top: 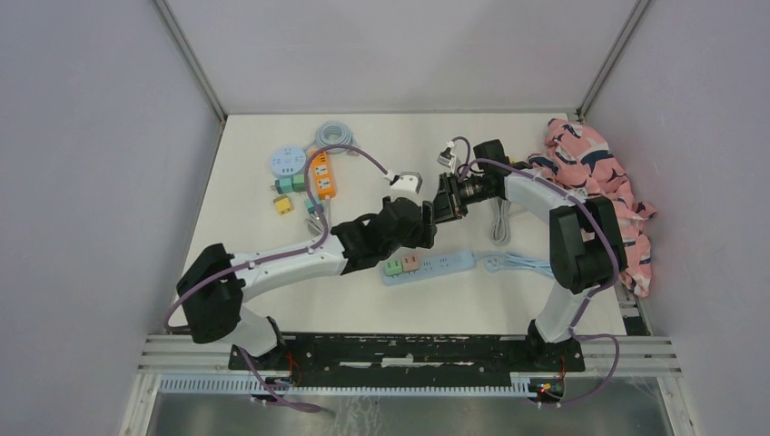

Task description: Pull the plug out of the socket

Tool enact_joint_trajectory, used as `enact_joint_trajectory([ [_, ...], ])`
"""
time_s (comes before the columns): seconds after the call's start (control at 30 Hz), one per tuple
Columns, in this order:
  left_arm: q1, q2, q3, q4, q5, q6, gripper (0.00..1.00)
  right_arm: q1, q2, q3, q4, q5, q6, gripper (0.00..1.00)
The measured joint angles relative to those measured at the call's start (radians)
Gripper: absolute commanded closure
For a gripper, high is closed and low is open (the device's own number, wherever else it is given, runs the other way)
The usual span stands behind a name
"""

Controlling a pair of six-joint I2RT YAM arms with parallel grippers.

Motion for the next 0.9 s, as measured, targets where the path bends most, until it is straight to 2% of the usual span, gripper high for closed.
enact_joint_trajectory([
  [0.23, 0.000, 0.164, 0.151, -0.076, -0.046, 0.023, 0.37, -0.001, 0.000, 0.001, -0.004, 0.010, -0.001, 0.97],
  [0.37, 0.000, 0.202, 0.174, -0.105, -0.061, 0.036, 0.37, -0.003, 0.000, 0.002, -0.006, 0.010, -0.001, 0.97],
  [0.43, 0.000, 0.210, 0.176, -0.117, -0.070, 0.045, 0.46, -0.003, 0.001, 0.003, -0.006, 0.010, -0.001, 0.97],
  [0.53, 0.000, 0.215, 0.181, -0.119, -0.068, 0.059, 0.69, -0.003, 0.004, 0.005, -0.006, 0.010, -0.001, 0.96],
  [0.63, 0.000, 0.215, 0.182, -0.118, -0.063, 0.076, 0.95, -0.003, 0.004, 0.007, -0.008, 0.008, -0.003, 0.83],
  [0.73, 0.006, 0.215, 0.182, -0.114, -0.047, 0.088, 0.97, -0.003, 0.004, 0.010, -0.014, 0.011, -0.005, 0.63],
  [0.9, 0.007, 0.190, 0.139, -0.072, -0.043, 0.110, 0.97, -0.003, 0.004, 0.017, -0.034, 0.011, -0.029, 0.42],
])
